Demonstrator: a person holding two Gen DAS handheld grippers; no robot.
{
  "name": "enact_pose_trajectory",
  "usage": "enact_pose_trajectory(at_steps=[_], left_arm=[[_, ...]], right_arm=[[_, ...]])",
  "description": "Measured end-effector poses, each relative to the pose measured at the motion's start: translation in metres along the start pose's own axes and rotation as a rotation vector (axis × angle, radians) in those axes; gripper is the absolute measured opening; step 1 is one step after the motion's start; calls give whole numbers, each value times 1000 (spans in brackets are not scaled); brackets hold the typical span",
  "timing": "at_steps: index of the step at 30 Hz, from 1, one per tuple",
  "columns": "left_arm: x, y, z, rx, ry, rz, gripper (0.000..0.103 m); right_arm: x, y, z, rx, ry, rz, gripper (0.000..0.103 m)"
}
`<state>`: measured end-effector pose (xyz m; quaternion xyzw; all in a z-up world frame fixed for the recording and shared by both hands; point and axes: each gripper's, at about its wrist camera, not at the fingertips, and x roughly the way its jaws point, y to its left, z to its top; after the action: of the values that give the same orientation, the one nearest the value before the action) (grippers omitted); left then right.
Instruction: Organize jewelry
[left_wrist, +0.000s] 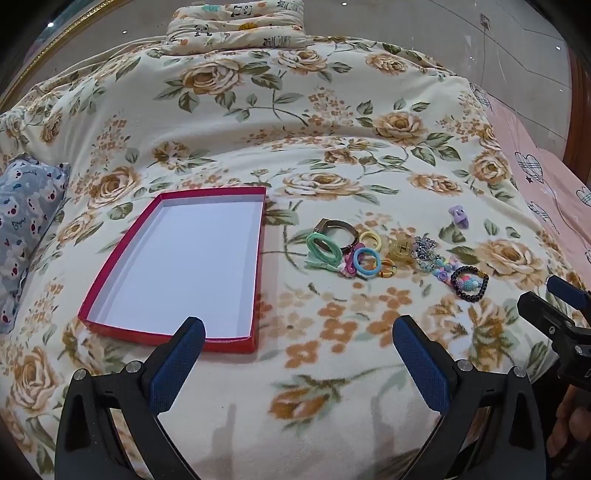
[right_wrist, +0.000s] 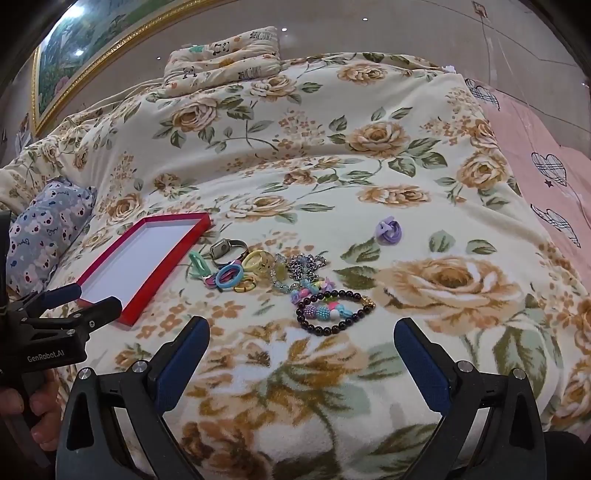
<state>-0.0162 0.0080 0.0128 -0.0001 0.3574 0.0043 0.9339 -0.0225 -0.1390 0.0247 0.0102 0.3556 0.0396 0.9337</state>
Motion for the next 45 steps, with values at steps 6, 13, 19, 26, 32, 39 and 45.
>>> enact_pose_trajectory(at_steps=[6, 13, 19, 26, 32, 39, 45], left_arm=[[-1, 2, 0, -4, 1, 0, 102], [-2, 2, 0, -3, 1, -2, 102], [-2, 2, 1, -4, 2, -3, 102], [-1, 2, 2, -7, 6, -2, 102], [1, 2, 3, -6, 6, -6, 102], [7, 1, 6, -3, 8, -12, 102], [17, 2, 11, -6, 23, -19, 102]], right_arm=[[-1, 0, 1, 0, -6, -1, 101], [-2, -1, 0, 14, 18, 3, 101], [-3, -2, 2, 24, 16, 15, 101], [-2, -3, 3, 7, 13, 7, 101], [-2, -3, 3, 10, 14, 9, 101], [2, -5, 3, 8, 19, -1, 99], [9, -7, 3, -18, 45, -16, 99]])
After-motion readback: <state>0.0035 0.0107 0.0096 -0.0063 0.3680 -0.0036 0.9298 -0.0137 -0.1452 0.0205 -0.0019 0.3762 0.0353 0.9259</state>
